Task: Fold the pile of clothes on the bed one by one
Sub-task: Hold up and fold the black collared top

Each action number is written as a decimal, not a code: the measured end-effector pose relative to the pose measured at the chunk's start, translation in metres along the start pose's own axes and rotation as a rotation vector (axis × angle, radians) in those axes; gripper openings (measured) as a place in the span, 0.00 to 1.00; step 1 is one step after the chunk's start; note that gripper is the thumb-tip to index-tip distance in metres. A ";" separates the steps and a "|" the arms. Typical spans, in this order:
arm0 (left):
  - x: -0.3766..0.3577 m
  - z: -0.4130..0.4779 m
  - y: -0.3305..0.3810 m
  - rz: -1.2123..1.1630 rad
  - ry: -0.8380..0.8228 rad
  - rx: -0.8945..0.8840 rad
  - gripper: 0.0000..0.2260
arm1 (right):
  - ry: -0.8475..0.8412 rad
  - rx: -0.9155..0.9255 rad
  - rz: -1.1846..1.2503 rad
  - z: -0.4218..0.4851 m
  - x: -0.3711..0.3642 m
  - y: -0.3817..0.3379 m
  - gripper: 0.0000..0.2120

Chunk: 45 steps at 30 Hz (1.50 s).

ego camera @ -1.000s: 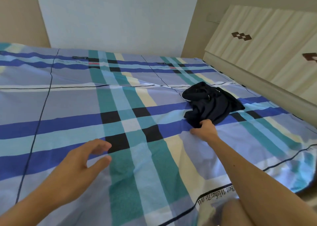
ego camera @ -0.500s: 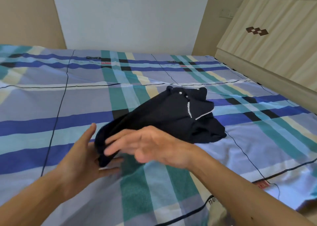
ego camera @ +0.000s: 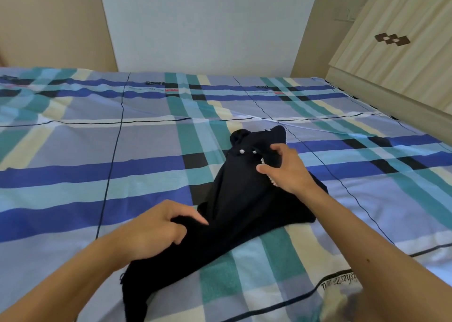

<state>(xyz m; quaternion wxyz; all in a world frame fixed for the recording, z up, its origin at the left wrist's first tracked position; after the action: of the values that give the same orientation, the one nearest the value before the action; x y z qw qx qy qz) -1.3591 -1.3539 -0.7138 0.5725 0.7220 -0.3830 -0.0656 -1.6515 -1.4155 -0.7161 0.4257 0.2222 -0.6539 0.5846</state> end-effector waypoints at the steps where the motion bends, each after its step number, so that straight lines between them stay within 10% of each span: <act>1: -0.004 -0.002 0.002 0.053 -0.063 0.009 0.28 | 0.004 -0.084 0.008 0.010 -0.002 0.017 0.38; 8: -0.035 -0.012 0.006 0.104 -0.475 0.080 0.15 | -0.016 -0.392 0.319 0.041 -0.022 0.068 0.57; 12: -0.042 -0.017 -0.001 0.045 -0.687 0.160 0.14 | -0.194 -0.383 0.439 0.042 -0.034 0.047 0.46; 16: -0.021 0.002 -0.017 0.006 -0.269 0.055 0.07 | -0.324 -0.117 0.520 0.026 -0.031 -0.006 0.18; 22: 0.037 0.012 -0.017 -0.146 0.557 -0.118 0.17 | -0.805 0.461 0.692 -0.054 -0.003 -0.098 0.30; 26: 0.033 0.010 -0.012 -0.067 0.429 -0.387 0.50 | -1.055 0.702 0.481 -0.095 0.003 -0.118 0.28; 30: 0.008 0.016 -0.005 -0.020 0.154 -0.475 0.47 | -1.174 0.800 0.303 -0.111 0.001 -0.124 0.28; 34: 0.005 0.018 -0.013 0.355 0.297 -0.430 0.14 | -0.787 0.642 0.258 -0.091 0.012 -0.109 0.30; 40: 0.038 0.008 -0.018 0.731 0.738 -0.204 0.05 | 0.155 0.444 0.067 -0.045 0.041 -0.065 0.29; 45: 0.074 -0.018 0.009 0.497 1.044 -0.317 0.15 | 0.467 0.301 0.039 -0.040 0.058 -0.044 0.19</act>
<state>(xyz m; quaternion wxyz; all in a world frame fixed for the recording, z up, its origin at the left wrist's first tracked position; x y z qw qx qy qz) -1.3017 -1.3867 -0.6743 0.7838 0.4533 -0.1940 0.3775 -1.6360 -1.3748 -0.6450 0.5156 0.1295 -0.4479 0.7189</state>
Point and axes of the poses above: each hand's wrist, its own z-axis towards the middle knuckle, its own x-axis out of the back of the hand, y = z × x, the point moved 5 cm from there along z, towards the middle knuckle, and after that the axes turned 10 degrees about -z, right-handed, at the moved point
